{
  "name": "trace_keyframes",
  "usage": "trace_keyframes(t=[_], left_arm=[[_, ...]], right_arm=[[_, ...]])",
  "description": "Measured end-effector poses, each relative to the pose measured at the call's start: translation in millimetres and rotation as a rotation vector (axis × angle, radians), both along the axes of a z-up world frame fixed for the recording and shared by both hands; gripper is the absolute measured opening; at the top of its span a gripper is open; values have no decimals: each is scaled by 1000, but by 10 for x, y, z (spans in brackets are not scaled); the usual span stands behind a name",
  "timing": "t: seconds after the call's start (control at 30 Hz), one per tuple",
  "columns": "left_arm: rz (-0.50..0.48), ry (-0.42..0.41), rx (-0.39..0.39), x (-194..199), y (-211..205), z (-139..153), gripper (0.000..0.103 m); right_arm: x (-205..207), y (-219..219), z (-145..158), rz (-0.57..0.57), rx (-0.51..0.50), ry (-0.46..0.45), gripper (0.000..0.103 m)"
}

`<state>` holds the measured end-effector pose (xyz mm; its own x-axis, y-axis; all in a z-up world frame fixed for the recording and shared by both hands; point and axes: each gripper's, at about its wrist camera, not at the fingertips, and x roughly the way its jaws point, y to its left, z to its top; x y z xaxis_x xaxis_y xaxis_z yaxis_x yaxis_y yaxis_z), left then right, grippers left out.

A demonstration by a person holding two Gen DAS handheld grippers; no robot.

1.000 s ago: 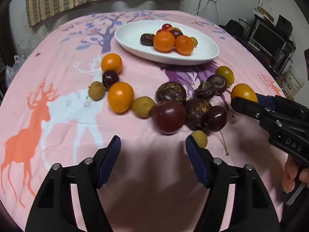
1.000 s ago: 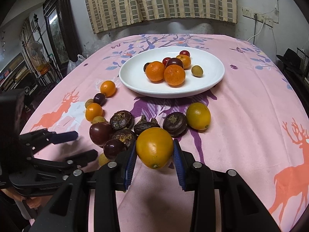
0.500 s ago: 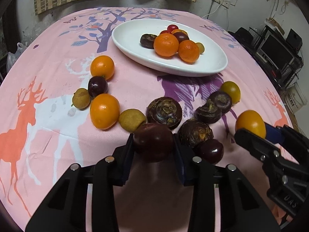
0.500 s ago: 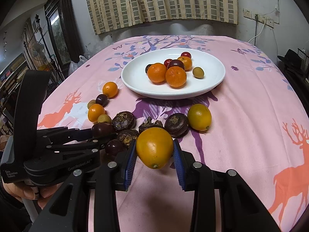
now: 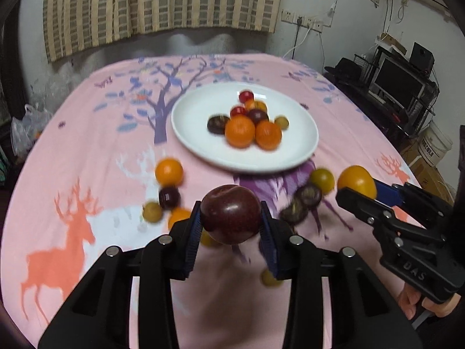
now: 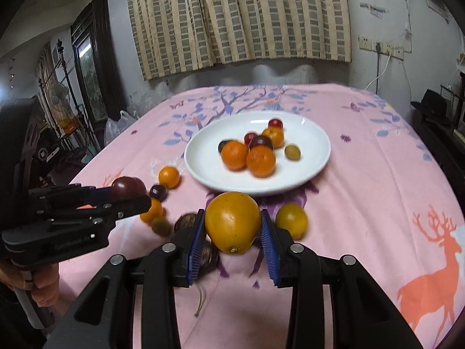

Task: Organize fruits
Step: 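Carry the yellow tomato and a dark red tomato over the white plate and open both tools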

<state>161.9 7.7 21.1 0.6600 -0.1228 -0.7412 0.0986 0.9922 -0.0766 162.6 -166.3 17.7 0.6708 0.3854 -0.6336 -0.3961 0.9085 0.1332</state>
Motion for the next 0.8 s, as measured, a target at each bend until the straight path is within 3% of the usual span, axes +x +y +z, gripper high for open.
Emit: trace_keyframes(t=[0.2, 0.33, 0.57, 0.6, 0.63, 0.67, 0.73, 0.8], left_arm=[[23, 0, 18, 565, -5, -8, 37], [56, 28, 20, 898, 5, -167, 37], [81, 63, 35, 1242, -5, -356, 38], [80, 68, 29, 1263, -2, -373, 38], [87, 67, 20, 1263, 8, -379, 40], [95, 52, 17, 1243, 19, -363, 51], [113, -4, 32, 1148, 30, -281, 67], [107, -49, 52, 1045, 24, -194, 68]], right_arm=[[503, 48, 60, -22, -38, -4, 37], [892, 54, -102, -50, -53, 45, 37], [1180, 164, -358, -46, -108, 87, 38], [1201, 171, -376, -47, -109, 86, 45], [1212, 173, -383, -48, -107, 83, 51], [1206, 167, -376, -58, -106, 71, 56], [1176, 152, -354, -64, -98, 60, 56], [1124, 114, -319, -57, -86, 58, 56]])
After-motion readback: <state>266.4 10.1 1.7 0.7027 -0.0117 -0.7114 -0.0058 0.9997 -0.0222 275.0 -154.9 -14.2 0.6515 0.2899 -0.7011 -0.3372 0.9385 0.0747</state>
